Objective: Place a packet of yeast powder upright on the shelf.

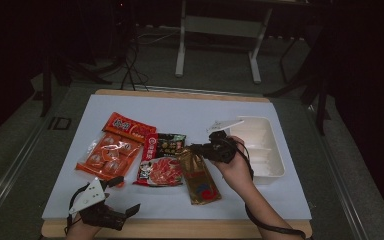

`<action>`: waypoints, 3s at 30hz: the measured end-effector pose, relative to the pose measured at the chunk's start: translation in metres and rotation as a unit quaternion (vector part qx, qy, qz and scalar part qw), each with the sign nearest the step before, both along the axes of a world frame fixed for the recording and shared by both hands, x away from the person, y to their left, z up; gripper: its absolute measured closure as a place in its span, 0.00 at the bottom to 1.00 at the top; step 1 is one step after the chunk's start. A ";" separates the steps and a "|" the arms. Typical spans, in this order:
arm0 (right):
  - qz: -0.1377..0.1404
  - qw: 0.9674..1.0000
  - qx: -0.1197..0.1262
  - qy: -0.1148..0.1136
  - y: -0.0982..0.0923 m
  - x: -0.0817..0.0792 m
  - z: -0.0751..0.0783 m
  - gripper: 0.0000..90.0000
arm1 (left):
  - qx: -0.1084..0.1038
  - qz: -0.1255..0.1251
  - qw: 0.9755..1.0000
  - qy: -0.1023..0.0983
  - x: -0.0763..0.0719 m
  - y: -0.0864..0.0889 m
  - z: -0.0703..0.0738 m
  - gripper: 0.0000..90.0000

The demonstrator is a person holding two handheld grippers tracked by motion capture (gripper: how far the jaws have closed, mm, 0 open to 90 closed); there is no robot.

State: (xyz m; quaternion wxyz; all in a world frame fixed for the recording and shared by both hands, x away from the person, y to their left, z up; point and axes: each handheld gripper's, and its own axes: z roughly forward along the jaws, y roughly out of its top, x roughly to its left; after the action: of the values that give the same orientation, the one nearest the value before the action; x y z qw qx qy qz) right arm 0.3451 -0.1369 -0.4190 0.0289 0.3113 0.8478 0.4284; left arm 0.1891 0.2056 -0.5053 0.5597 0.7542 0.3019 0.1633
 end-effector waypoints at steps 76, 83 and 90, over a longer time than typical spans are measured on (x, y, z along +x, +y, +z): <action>-0.147 0.974 0.120 -0.124 -0.163 0.128 0.095 0.99 | -0.024 0.013 1.000 -0.003 -0.007 0.006 -0.002 0.00; -0.146 0.974 0.132 -0.116 -0.171 0.145 0.080 0.99 | -0.024 0.016 1.000 0.000 -0.009 0.007 -0.002 0.00; -0.140 0.973 0.131 -0.131 -0.178 0.157 0.065 0.99 | -0.022 0.018 1.000 0.001 -0.011 0.007 -0.002 0.00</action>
State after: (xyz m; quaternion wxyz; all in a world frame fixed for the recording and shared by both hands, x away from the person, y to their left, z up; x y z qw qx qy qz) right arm 0.5019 -0.3145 -0.3535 0.1582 0.3694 0.7211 0.5644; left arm 0.1786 0.2130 -0.5074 0.5730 0.7361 0.3196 0.1664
